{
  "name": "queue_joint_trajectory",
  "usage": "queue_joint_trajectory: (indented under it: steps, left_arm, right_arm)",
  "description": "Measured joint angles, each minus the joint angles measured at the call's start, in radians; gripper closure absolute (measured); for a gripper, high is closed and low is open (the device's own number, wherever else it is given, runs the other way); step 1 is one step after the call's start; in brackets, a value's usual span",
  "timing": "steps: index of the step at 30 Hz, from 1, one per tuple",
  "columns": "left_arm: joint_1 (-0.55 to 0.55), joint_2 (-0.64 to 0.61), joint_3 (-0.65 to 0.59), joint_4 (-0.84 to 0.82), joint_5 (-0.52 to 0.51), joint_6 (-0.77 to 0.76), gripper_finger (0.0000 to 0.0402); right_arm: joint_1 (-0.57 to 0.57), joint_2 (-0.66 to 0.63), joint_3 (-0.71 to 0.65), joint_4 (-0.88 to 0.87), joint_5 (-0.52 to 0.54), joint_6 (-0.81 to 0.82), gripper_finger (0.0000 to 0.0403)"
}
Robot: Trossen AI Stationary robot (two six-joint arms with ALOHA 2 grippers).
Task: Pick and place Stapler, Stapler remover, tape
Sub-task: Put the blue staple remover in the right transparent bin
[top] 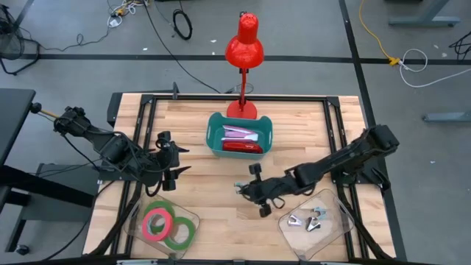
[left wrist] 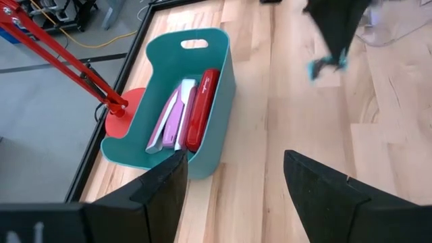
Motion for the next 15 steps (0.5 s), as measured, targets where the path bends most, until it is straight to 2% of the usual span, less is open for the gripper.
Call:
queue_joint_trajectory:
  steps: [4, 7, 11, 15]
  left_arm:
    - [0.000, 0.000, 0.000, 0.000, 0.049, -0.002, 0.0157]
    - [0.000, 0.000, 0.000, 0.001, 0.096, -0.002, 0.0174]
    - [0.000, 0.000, 0.000, 0.002, 0.116, -0.008, 0.0217]
    - [0.005, -0.005, 0.000, 0.005, 0.173, -0.063, 0.0277]
  right_arm:
    - [0.012, -0.092, 0.000, -0.023, -0.081, 0.085, 0.0402]
    - [0.016, -0.164, 0.000, -0.067, -0.151, 0.138, 0.0402]
    - [0.024, -0.259, 0.000, -0.151, -0.225, 0.172, 0.0402]
    - [0.051, -0.340, 0.000, -0.265, -0.231, 0.175, 0.0402]
